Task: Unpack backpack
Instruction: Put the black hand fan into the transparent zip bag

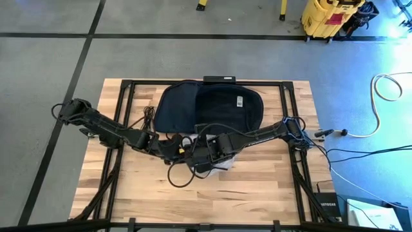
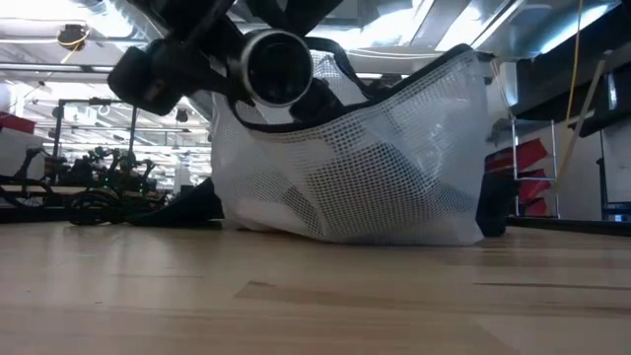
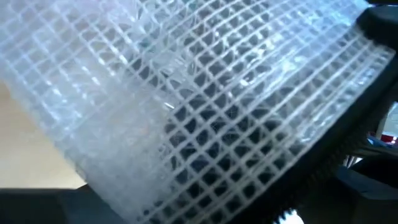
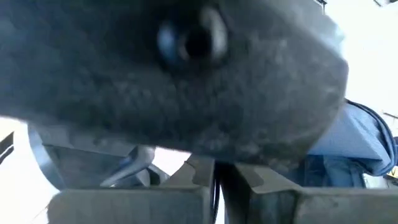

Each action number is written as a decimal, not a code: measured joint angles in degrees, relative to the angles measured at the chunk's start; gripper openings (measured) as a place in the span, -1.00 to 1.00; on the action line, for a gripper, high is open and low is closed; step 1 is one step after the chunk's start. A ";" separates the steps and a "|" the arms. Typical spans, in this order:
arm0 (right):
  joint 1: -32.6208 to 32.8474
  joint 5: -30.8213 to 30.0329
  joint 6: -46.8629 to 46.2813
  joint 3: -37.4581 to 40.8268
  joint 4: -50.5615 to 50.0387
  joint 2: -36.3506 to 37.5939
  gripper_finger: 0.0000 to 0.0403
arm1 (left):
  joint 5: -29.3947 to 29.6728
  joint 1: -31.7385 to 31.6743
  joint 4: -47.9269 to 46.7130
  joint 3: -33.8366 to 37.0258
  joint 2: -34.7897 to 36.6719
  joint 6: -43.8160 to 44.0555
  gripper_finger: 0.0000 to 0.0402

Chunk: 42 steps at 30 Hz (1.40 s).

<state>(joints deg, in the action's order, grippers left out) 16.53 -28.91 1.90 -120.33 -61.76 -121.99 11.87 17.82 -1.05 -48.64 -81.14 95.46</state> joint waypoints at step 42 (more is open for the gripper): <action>1.90 6.38 1.12 0.04 -0.26 -0.15 -0.81 | 24.10 32.40 28.13 -3.25 -22.95 -49.01 0.66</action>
<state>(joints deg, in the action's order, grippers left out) 18.44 -22.53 3.03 -120.29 -62.02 -122.15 35.97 50.22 27.08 -51.90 -104.09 46.45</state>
